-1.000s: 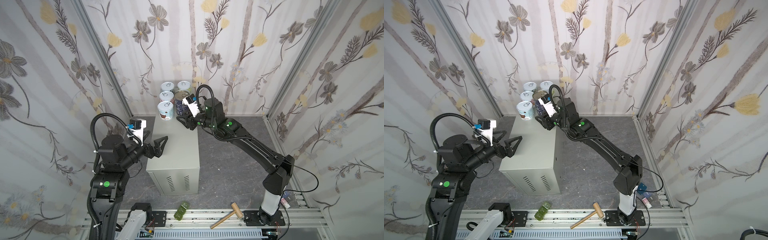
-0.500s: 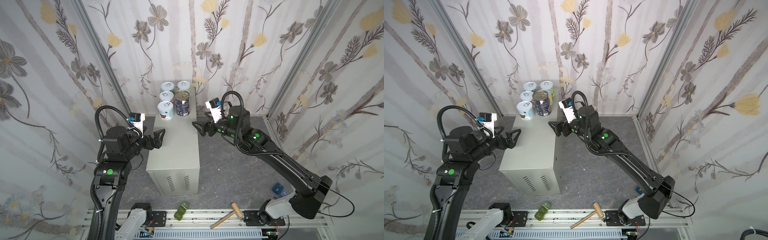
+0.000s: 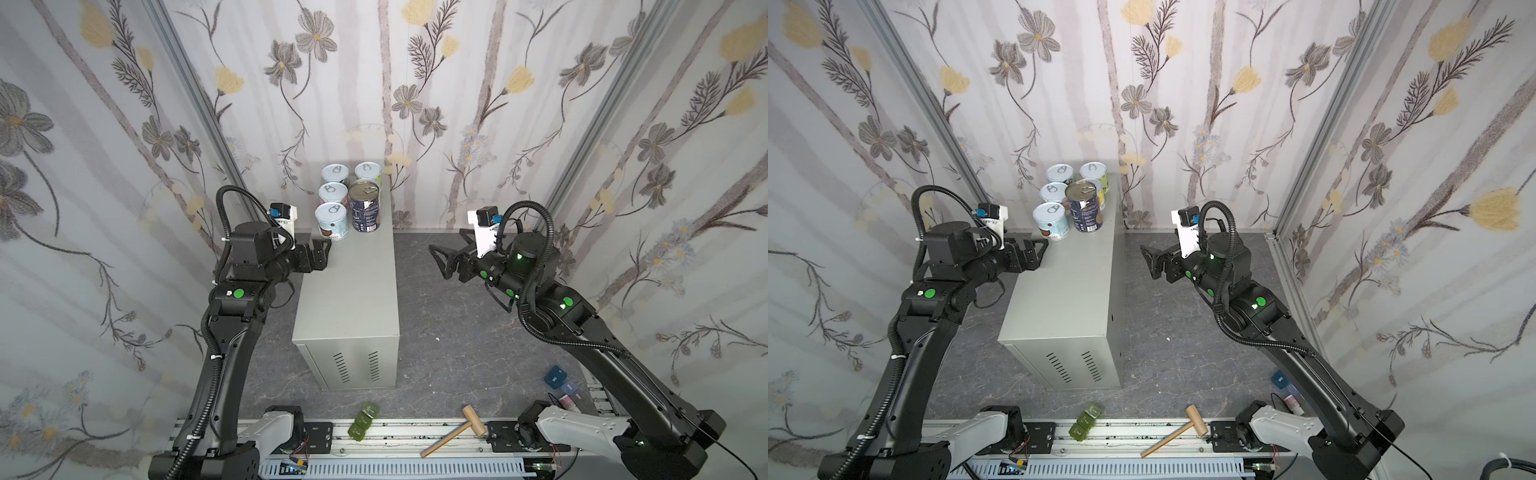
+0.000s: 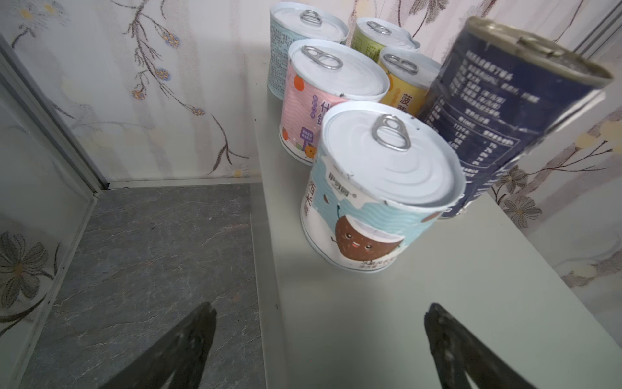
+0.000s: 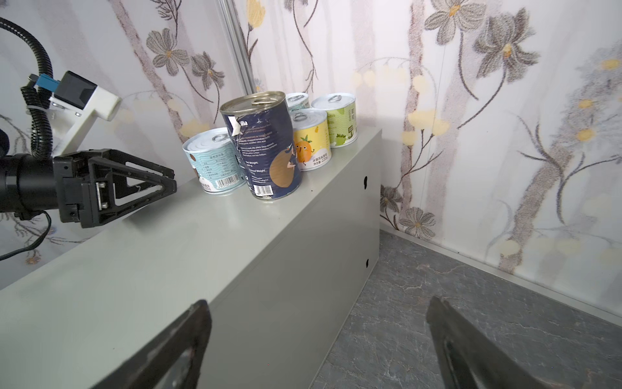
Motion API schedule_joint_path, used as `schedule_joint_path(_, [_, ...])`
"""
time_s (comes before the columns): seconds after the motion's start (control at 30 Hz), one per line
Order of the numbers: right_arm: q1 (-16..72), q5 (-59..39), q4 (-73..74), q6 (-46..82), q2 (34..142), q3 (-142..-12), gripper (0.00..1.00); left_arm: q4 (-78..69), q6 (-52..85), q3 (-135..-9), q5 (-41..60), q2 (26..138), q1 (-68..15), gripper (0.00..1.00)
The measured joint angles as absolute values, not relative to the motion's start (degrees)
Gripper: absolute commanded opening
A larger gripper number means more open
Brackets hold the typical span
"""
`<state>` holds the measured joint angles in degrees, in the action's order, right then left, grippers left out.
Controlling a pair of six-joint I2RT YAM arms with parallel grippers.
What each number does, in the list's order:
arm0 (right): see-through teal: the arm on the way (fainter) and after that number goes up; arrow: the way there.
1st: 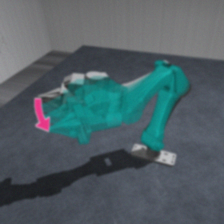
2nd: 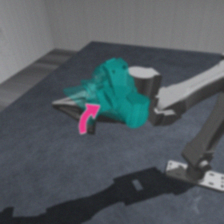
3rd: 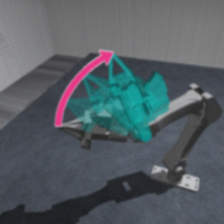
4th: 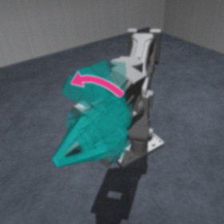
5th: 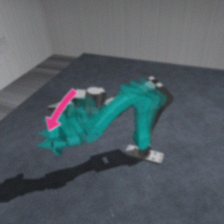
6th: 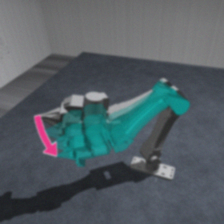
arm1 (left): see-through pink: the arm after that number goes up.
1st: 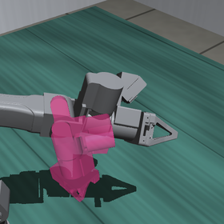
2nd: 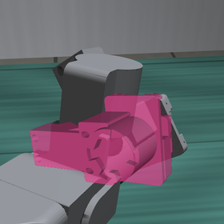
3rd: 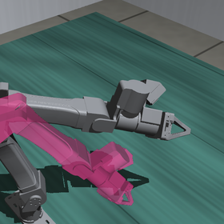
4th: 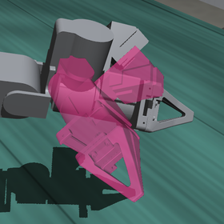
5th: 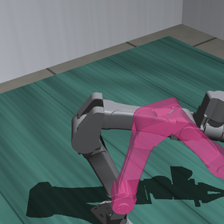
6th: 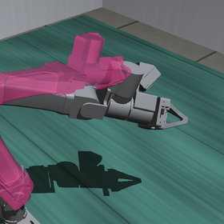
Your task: Place and organize the canned foods onto the counter
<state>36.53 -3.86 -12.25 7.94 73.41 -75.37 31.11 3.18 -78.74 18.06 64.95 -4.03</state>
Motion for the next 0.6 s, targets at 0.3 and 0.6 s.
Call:
schedule_joint_path(0.3, [35.6, -2.9, -12.3, 7.9, 70.5, -72.9, 1.00, 30.2, 3.2, -79.7, 17.7, 67.7, -4.0, 0.99])
schedule_joint_path(0.6, [35.4, -2.6, -12.2, 7.9, 70.1, -72.3, 1.00, 29.2, 3.5, -79.6, 19.1, 67.9, -4.0, 1.00])
